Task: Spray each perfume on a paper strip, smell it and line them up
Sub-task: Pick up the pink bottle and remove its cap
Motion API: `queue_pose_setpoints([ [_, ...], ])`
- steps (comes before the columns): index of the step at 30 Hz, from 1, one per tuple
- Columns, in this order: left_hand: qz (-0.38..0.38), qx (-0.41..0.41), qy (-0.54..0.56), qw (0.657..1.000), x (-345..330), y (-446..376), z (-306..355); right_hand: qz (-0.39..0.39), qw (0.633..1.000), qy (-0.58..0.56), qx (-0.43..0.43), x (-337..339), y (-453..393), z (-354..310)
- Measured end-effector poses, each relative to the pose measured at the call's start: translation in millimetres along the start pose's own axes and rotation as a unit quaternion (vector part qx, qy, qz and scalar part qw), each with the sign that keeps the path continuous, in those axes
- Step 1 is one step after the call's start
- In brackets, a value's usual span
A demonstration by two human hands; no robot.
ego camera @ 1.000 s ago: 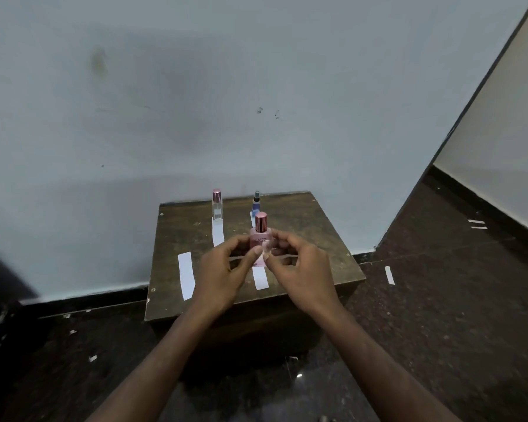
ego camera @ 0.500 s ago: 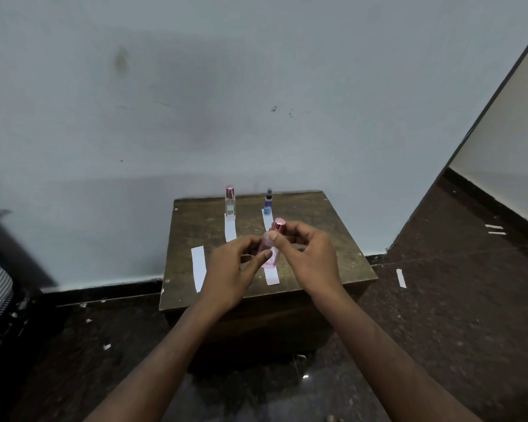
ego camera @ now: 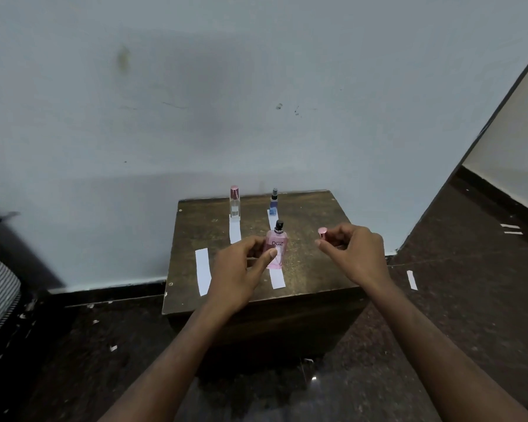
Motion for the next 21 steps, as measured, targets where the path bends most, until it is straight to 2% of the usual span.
queue_pose_setpoints([
  [3,0.017,0.011,0.011,1.0,2.3,-3.2,-1.6,-0.019,0.999,0.036,-0.009,-4.7,-6.1,15.3],
  [8,0.027,0.032,0.012,0.999,4.4,-5.4,-7.5,-0.005,0.997,0.076,0.015,-8.1,-11.3,24.4],
  [13,0.028,0.031,0.007,0.999,0.5,-3.3,-6.6,-0.029,0.993,0.103,0.045,-12.6,-17.2,26.7],
  [21,0.005,0.03,0.008,1.0,-9.5,-1.7,-3.7,-0.083,0.962,0.251,0.067,-22.3,-14.7,31.1],
])
Point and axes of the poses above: each hand's wrist, its own y-axis away from the middle knuckle, its own x-axis out of the back of the hand, z = x × y, the point moved 10 cm from there along -y, towards the middle knuckle, and after that the axes turned 7 degrees about y, right-handed, at the moved point
